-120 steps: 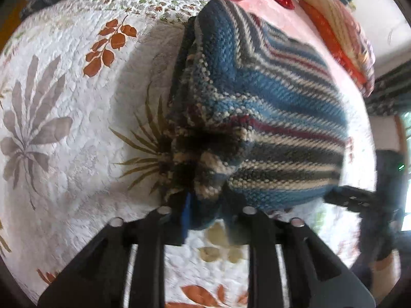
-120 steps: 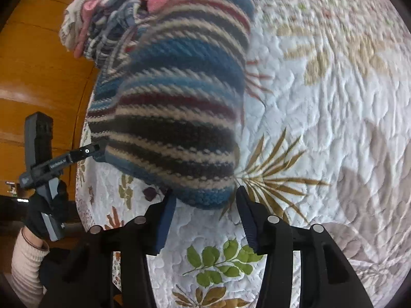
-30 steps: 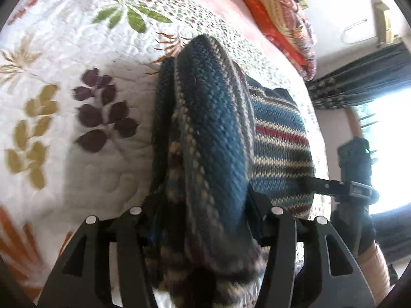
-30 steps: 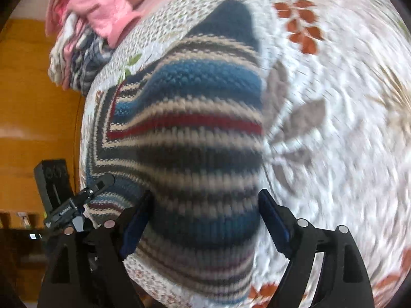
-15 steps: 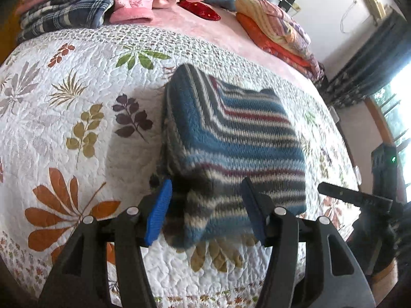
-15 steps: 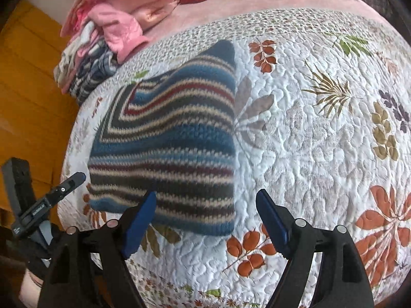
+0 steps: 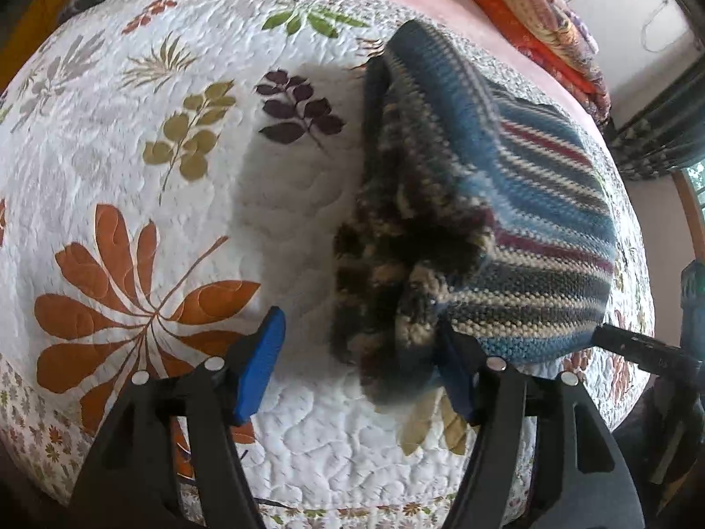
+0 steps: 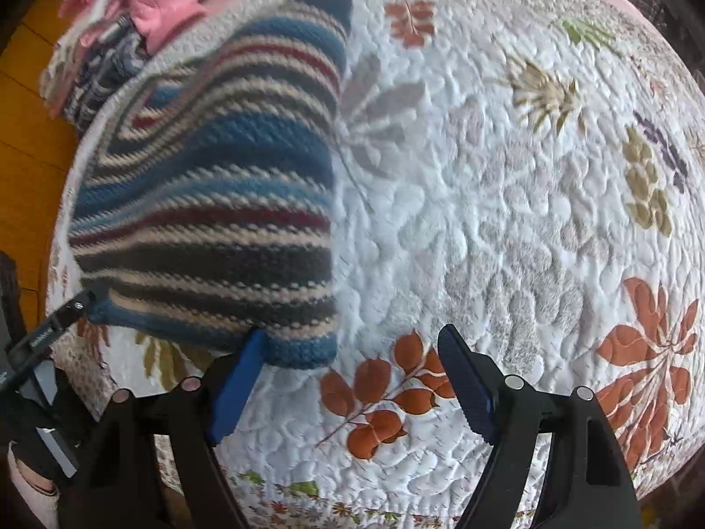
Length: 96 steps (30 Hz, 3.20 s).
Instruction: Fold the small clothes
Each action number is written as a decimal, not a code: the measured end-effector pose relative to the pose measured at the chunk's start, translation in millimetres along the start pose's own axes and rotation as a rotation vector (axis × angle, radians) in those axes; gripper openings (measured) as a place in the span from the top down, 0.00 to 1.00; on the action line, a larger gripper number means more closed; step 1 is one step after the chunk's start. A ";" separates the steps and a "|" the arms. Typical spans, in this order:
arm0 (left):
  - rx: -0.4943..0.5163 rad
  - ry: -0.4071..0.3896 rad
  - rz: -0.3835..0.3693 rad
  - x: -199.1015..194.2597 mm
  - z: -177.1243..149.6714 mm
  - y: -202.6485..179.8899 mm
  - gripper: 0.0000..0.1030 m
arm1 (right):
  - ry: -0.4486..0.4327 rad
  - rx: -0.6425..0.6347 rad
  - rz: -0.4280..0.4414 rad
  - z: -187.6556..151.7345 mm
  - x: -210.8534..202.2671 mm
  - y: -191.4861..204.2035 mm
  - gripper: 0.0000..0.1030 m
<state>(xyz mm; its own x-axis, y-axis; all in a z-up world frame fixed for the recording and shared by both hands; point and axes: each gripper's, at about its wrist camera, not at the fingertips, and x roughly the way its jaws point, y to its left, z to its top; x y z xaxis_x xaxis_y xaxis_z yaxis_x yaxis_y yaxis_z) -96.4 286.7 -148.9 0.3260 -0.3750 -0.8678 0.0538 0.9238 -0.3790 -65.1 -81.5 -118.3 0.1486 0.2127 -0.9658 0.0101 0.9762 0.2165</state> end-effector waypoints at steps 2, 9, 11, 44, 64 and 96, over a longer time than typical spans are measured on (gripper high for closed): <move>-0.007 0.006 -0.002 2.7 0.0 3.4 0.33 | 0.028 0.010 -0.004 0.9 9.8 -2.6 0.22; -0.003 0.009 -0.002 9.0 -2.7 8.1 0.30 | 0.057 0.036 0.001 0.5 24.3 -7.1 0.18; -0.006 0.010 -0.002 7.6 -2.7 7.3 0.30 | 0.051 0.036 -0.004 -0.4 21.7 -5.5 0.18; 0.023 -0.080 0.092 -103.6 -64.2 -30.4 0.12 | -0.260 -0.010 -0.146 -71.6 -97.8 46.3 0.04; 0.097 -0.136 0.278 -128.5 -84.1 -52.2 0.11 | -0.222 -0.012 -0.182 -100.3 -95.2 79.2 0.04; 0.179 -0.175 0.349 -154.8 -84.6 -88.8 0.11 | -0.284 -0.039 -0.168 -99.6 -133.0 94.2 0.04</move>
<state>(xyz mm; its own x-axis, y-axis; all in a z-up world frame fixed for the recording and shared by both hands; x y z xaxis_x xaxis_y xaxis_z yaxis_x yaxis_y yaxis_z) -231.5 256.2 -8.1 0.5083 -0.0333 -0.8605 0.0702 0.9975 0.0028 -182.4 -13.7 16.3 0.4180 0.0337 -0.9078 0.0206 0.9987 0.0465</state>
